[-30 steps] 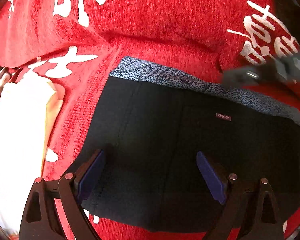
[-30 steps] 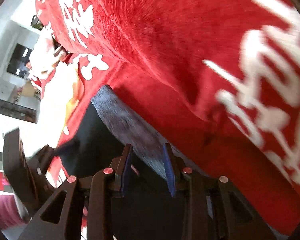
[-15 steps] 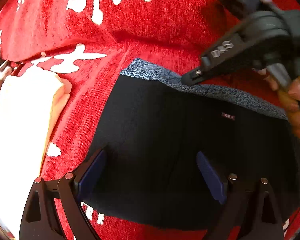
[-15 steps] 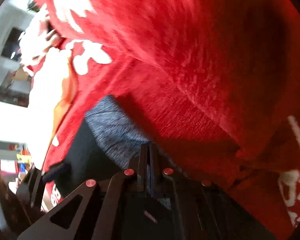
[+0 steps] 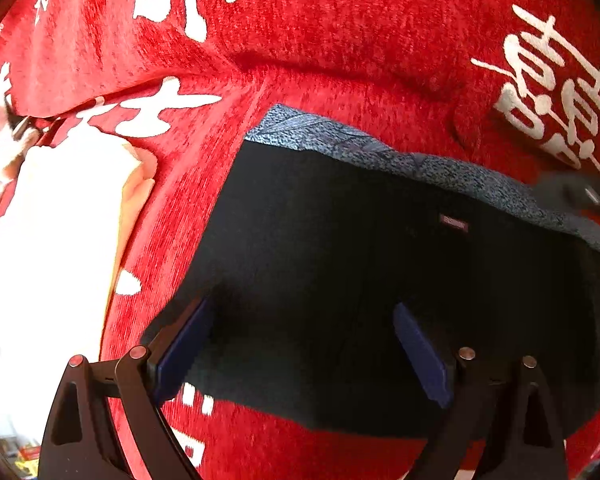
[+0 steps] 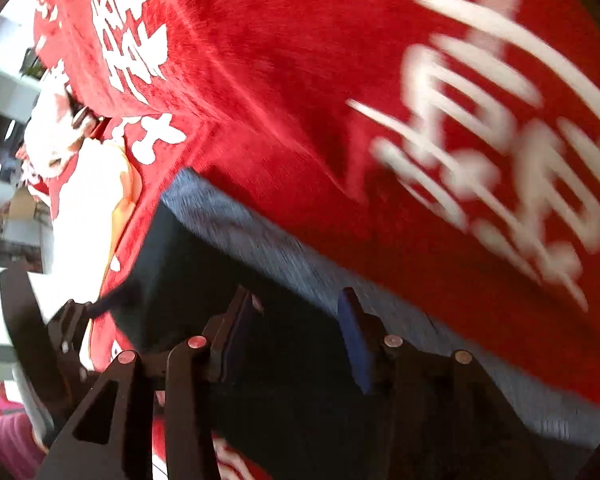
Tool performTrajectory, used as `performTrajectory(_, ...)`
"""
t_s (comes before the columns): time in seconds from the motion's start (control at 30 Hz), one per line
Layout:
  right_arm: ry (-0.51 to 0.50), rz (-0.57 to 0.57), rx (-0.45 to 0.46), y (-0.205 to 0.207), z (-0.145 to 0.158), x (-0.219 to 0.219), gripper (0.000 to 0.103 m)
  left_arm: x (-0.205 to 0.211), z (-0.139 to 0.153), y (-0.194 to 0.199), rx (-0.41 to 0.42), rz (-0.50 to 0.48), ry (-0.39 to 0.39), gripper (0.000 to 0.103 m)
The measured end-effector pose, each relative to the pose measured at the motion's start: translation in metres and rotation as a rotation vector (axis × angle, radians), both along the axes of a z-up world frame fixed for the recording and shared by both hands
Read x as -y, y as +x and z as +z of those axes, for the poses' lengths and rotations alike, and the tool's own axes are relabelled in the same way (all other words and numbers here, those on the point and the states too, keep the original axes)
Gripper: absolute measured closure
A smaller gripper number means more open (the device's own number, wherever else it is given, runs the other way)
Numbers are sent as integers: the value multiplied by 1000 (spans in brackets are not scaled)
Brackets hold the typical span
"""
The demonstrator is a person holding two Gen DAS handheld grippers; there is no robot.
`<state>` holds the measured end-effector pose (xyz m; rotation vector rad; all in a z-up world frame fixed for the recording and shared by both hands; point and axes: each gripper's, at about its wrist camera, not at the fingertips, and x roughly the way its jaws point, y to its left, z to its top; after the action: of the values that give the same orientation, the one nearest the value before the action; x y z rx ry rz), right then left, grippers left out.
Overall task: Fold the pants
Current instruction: 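Release the trousers' edge and smooth the fold with both grippers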
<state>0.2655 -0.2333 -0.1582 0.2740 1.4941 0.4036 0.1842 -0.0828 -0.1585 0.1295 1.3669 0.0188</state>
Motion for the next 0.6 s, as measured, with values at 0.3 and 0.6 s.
performTrajectory(0.3,-27,-167,-67,-88,18,79,42,42,19,-23,-50,-44,33,10)
performTrajectory(0.6,-20,-311,-108,-156,23,153,40,107,32,-43,-92,-119,108,10)
